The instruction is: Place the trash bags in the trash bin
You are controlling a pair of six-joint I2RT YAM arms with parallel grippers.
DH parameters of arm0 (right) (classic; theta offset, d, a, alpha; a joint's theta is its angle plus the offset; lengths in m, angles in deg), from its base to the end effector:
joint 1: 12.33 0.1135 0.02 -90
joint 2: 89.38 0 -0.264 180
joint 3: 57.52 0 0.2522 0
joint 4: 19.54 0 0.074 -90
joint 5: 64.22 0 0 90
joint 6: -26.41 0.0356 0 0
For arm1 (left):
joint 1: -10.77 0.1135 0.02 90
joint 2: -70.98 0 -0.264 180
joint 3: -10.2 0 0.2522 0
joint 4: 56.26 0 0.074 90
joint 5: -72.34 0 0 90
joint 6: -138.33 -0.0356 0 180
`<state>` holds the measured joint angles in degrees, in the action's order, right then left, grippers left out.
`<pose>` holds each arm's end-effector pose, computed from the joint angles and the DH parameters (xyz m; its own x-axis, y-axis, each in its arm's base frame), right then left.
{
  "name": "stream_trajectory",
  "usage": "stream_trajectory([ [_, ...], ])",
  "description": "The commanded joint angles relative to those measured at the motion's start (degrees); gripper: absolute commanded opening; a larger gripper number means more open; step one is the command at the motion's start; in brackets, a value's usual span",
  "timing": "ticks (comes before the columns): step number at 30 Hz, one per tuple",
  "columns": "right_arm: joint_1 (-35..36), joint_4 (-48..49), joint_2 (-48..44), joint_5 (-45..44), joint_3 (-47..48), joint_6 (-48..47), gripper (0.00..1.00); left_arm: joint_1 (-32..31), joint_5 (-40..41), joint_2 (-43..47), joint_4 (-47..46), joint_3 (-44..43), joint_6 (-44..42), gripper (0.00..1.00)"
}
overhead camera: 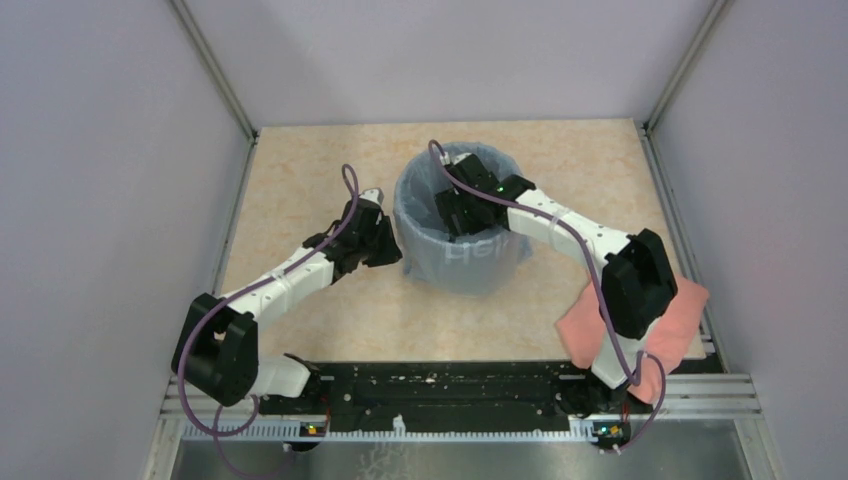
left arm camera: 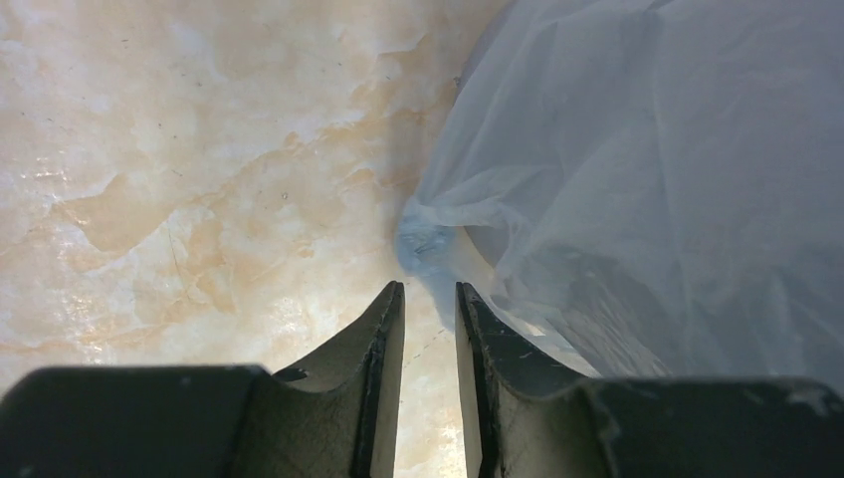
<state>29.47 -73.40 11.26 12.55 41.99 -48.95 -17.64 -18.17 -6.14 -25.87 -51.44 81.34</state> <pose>0.2911 0.2494 0.2790 -0.7300 -0.3227 -0.6025 -0.3787 0.9248 -0.0364 0.2466 -0.1337 0.2249 -0.7916 -0.1912 -0.5804 0.0596 0.9211 -0.3847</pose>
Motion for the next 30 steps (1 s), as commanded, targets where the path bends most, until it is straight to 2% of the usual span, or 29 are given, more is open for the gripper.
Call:
stream_trajectory([
  [1,-0.6,2.5,1.3,-1.5,-0.4,0.5,0.83,0.1,0.8,-0.3,-3.2,-0.1,-1.0,0.31],
  [30,-1.1,12.2,4.8,-5.5,-6.2,0.6,0.82,0.1,-2.6,-1.0,-3.0,-0.7,-0.9,0.28],
])
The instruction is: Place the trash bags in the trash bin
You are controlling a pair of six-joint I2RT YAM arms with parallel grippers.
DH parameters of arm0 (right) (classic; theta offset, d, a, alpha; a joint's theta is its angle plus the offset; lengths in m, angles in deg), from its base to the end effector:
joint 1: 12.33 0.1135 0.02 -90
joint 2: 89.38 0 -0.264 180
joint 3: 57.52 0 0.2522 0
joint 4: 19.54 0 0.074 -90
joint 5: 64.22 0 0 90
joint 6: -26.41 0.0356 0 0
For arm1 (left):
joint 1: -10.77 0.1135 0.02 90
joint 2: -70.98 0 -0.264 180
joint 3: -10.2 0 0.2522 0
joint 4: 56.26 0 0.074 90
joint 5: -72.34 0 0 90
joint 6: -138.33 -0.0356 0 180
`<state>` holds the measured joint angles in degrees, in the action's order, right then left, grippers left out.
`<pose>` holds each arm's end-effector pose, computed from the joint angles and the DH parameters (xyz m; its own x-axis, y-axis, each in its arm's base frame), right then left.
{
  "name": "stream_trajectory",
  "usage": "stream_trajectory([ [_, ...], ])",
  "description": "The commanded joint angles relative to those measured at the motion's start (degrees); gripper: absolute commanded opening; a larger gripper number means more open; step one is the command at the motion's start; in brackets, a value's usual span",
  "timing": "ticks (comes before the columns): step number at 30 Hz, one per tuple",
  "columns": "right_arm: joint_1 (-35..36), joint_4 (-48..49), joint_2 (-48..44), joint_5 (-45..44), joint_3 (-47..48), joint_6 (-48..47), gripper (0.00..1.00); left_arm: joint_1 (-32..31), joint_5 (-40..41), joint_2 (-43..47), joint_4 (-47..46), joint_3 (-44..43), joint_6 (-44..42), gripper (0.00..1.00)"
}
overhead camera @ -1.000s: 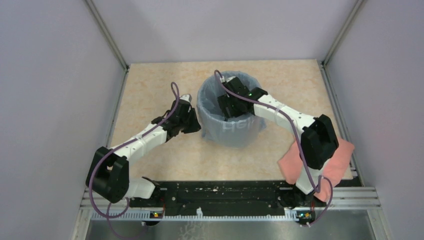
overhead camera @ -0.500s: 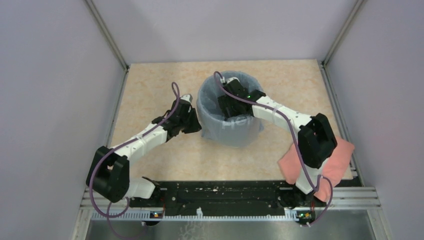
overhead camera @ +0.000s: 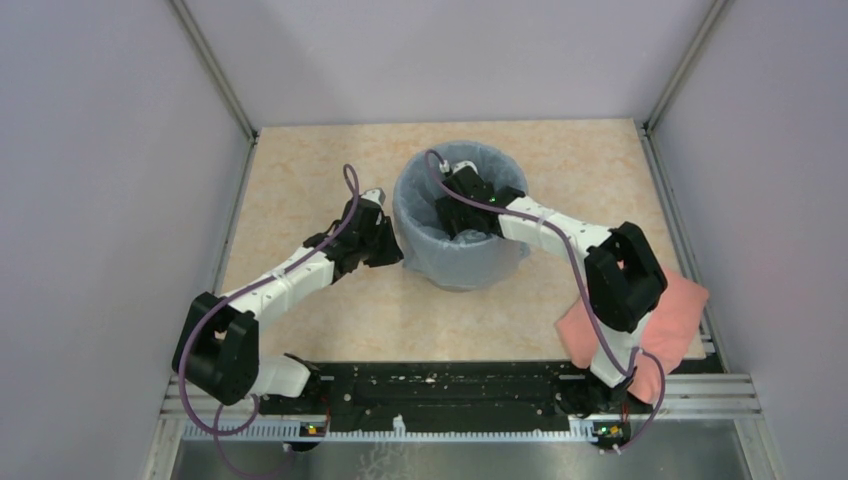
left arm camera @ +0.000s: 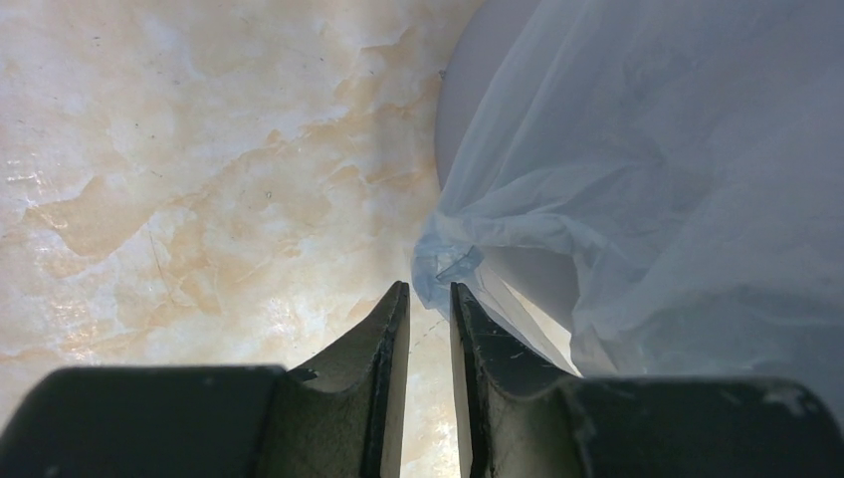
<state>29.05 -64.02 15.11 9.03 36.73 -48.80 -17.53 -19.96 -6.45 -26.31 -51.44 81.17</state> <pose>0.3044 0.2545 0.2360 -0.7219 -0.3103 -0.6185 -0.3349 0.9388 -0.0800 0.2474 -0.1348 0.2241 -0.8001 -0.1846 -0.5708 0.0768 0.9121 -0.4026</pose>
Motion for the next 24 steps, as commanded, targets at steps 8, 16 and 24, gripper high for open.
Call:
stream_trajectory([
  [8,-0.6,4.1,2.5,-2.0,-1.5,0.3,0.81,0.1,-0.9,-0.3,-2.1,-1.0,-1.0,0.27],
  [16,-0.6,4.3,4.2,-1.2,-1.4,0.4,0.81,0.0,-1.2,-0.1,-2.0,-1.0,-0.9,0.26],
  [24,-0.7,3.9,5.6,-0.2,-0.9,0.4,0.81,0.0,-1.3,-0.1,-2.0,-1.1,-1.0,0.26],
])
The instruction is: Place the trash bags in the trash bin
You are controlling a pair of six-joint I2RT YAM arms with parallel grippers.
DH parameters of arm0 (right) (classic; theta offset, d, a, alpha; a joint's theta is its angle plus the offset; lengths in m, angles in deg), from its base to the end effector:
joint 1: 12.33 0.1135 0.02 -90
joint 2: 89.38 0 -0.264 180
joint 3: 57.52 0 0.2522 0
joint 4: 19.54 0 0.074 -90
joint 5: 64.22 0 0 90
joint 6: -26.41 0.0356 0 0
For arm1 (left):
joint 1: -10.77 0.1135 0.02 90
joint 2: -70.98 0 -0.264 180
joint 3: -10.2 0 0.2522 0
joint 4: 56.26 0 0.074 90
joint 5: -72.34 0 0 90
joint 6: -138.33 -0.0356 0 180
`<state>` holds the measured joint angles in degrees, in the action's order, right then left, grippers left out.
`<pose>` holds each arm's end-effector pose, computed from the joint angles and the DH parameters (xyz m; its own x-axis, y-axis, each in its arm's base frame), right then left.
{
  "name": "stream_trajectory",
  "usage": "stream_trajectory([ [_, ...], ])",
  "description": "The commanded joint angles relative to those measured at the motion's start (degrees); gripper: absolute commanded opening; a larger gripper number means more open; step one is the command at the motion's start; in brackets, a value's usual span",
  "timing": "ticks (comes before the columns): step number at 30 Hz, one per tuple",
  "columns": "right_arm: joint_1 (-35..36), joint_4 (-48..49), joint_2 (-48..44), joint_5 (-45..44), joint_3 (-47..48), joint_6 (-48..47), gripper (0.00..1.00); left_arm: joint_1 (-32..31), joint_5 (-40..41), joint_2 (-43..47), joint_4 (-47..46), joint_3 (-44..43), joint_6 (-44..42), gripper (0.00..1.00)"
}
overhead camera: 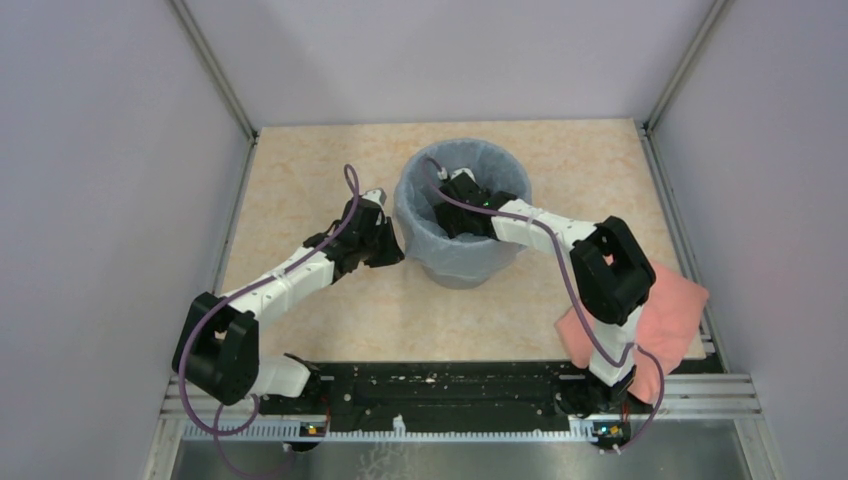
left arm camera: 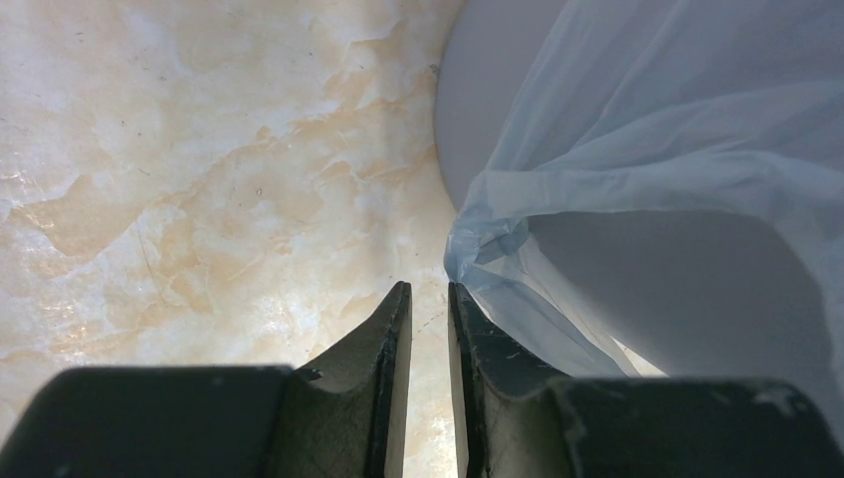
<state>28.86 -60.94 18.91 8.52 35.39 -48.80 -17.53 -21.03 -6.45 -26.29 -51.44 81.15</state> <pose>0.3119 0.2589 0.2069 -0.7380 -0.3219 -0.5931 -0.3291 0.9390 -0.1001 0.2470 -0.1354 0.2241 -0.8062 -0.1804 -0.5635 0.0862 0.9064 -0.4135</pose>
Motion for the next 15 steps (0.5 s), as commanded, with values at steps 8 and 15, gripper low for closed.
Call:
stream_trajectory([
  [8,-0.7,-3.2,3.7,2.9,3.9,-0.4,0.80,0.0,-0.6,-0.4,-2.0,-1.2,-1.0,0.25],
  [15,-0.8,-5.7,4.5,4.1,6.5,-0.9,0.80,0.1,-1.2,-0.4,-2.0,-1.2,-1.0,0.25],
])
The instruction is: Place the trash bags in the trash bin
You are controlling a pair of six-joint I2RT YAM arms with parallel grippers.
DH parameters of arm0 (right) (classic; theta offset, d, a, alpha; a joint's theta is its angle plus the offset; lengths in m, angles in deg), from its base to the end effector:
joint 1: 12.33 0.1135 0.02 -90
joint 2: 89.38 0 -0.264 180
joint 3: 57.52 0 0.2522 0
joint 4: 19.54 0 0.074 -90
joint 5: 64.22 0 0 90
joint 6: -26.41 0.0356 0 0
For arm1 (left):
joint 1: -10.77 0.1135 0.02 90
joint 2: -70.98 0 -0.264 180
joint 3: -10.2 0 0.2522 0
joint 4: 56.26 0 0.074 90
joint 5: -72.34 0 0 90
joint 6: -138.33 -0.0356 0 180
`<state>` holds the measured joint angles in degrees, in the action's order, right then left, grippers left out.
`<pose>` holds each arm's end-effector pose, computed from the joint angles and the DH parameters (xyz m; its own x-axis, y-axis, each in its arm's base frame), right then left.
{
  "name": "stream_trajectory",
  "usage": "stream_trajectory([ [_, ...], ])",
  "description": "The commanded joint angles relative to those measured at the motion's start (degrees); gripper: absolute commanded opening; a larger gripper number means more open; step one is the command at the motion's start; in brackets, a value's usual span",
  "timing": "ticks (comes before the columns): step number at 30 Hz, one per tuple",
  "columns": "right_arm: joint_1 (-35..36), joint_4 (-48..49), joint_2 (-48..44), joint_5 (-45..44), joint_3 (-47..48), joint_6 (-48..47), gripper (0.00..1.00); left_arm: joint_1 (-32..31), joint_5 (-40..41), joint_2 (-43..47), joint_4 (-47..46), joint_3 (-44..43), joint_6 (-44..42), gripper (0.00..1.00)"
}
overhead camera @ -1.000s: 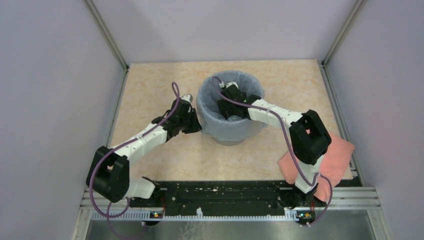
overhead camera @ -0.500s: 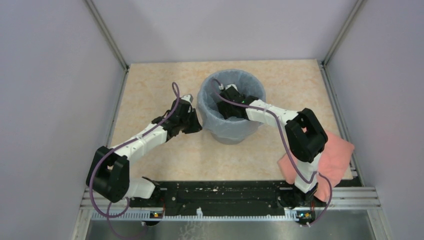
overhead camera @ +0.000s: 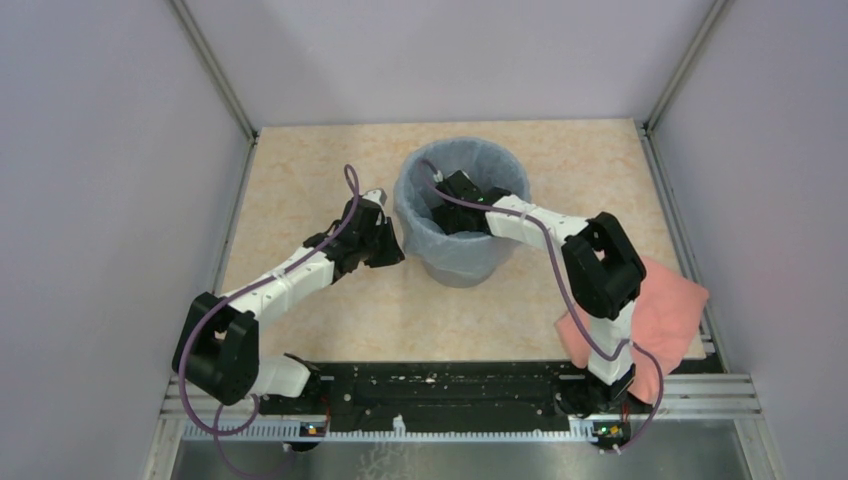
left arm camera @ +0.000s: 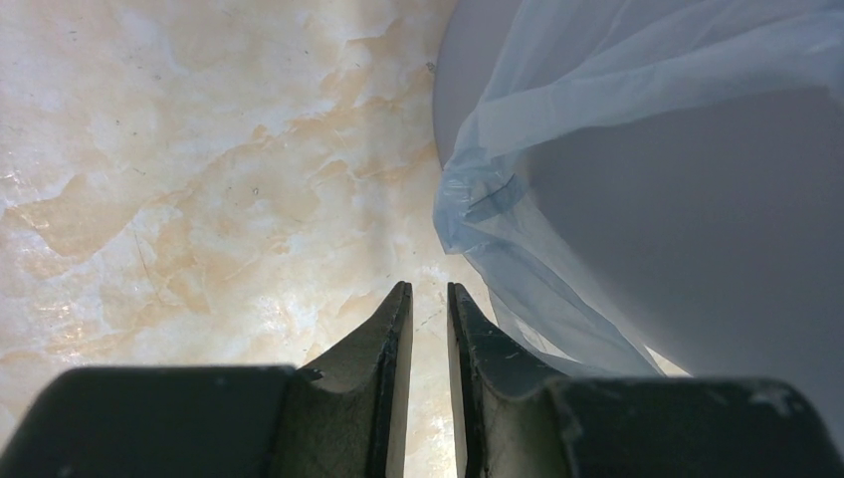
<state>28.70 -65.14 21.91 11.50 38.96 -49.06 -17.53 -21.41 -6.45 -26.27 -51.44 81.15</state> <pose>0.3175 0.2647 0.2007 -0.7716 -0.3491 -0.5318 -0.3623 0.9283 -0.0837 0.2468 -0.1356 0.2241 -0.8085 -0.1789 -0.5607 0.0893 0.9043 -0.4174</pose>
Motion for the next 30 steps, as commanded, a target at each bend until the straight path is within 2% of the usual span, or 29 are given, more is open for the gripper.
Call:
stream_trajectory([
  [1,-0.6,-1.8,1.5,1.3,3.4,-0.7,0.80,0.0,-0.9,-0.4,-2.0,-1.3,-1.1,0.25],
  [10,-0.7,-8.1,1.3,3.7,8.3,-2.1,0.80,0.0,-2.9,-0.5,-2.2,-1.6,-1.3,0.25],
  [18,-0.6,-13.5,-2.4,4.7,12.2,-1.9,0.80,0.0,-4.3,0.5,-2.6,-0.7,-1.1,0.25],
  [30,0.0,-18.2,-7.0,3.5,9.8,-1.2,0.79,0.0,-5.3,-0.4,-3.4,-0.9,-1.4,0.24],
])
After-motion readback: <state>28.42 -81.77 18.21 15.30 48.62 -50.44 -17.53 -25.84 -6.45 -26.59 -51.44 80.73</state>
